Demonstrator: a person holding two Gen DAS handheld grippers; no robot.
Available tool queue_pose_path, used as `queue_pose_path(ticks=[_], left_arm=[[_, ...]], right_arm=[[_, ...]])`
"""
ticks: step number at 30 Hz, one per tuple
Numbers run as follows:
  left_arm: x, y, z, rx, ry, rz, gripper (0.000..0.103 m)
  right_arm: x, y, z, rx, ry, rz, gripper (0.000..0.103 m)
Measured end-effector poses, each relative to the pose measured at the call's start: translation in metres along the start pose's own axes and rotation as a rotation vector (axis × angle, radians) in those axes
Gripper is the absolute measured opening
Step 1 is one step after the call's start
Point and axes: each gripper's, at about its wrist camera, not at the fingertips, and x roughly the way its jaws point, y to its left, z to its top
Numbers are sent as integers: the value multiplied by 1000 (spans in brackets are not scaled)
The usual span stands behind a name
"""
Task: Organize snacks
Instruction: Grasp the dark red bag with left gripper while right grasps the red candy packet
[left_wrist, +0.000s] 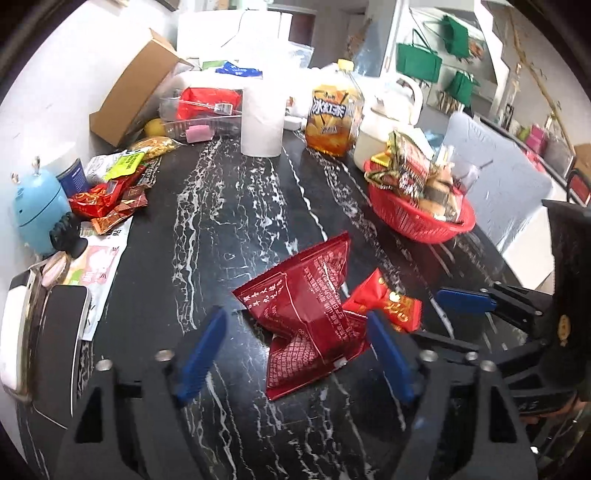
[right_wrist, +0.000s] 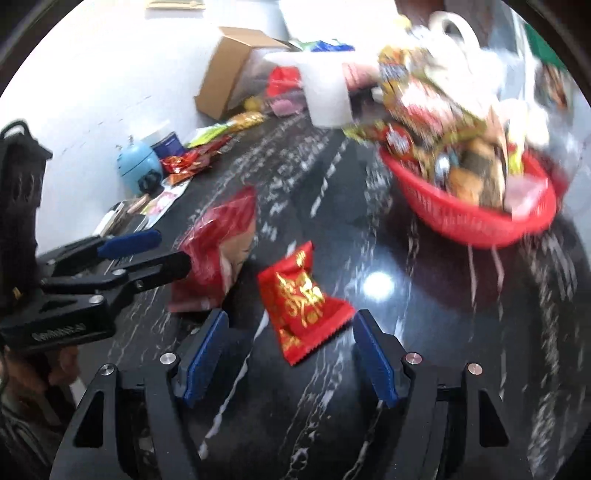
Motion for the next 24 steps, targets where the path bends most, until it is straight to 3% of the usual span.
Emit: queue_pose_path(ticks=[9,20,24], left_arm=[[25,2,6,-89,77,-61,79],[56,0,5,-112,156,-72,79],[63,-1,3,-111,174,-85,79]], right_arm=[[27,0,13,-139,68,-5,71],[40,-5,14,-151,97,13,70],[43,-6,12,-153,102,5,65]])
